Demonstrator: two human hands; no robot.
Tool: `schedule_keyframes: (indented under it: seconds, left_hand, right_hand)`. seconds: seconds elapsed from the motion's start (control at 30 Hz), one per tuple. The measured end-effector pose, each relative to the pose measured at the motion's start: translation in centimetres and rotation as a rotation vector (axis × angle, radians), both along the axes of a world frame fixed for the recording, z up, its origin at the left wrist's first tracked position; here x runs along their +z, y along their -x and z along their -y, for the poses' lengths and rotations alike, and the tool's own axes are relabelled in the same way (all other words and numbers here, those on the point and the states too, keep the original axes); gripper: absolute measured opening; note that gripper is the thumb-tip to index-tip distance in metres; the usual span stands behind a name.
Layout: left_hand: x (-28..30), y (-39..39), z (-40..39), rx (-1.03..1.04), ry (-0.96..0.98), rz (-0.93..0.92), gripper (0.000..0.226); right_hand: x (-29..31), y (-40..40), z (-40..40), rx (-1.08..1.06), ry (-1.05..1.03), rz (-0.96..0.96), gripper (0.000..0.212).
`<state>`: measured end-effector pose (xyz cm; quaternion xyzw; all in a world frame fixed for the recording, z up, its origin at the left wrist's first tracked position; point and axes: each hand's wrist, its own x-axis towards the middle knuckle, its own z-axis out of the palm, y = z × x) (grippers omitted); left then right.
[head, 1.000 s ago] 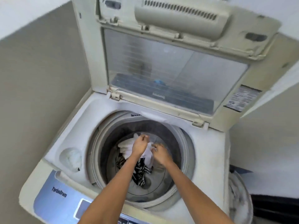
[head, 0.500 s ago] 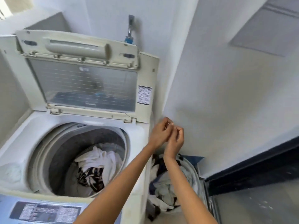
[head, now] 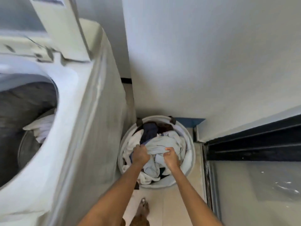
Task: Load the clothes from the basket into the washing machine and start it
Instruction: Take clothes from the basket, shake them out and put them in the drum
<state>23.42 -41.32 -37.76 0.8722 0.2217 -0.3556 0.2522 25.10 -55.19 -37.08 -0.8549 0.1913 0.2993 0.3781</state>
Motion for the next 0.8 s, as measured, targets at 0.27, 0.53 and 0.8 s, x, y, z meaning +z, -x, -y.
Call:
schedule_keyframes:
  seconds: [0.27, 0.53, 0.8]
  left_hand:
    - [-5.2, 2.6, -1.7, -0.091, -0.01, 0.339, 0.027]
    - [10.4, -4.3, 0.3, 0.501, 0.568, 0.643, 0.029]
    - [30.4, -8.4, -0.2, 0.479, 1.007, 0.644, 0.039]
  right_hand:
    - [-5.4, 3.8, -0.3, 0.084, -0.045, 0.059, 0.024]
    - [7.9, 0.5, -1.0, -0.066, -0.464, 0.328, 0.042]
    - [26.1, -0.3, -0.1, -0.1, -0.54, 0.626, 0.053]
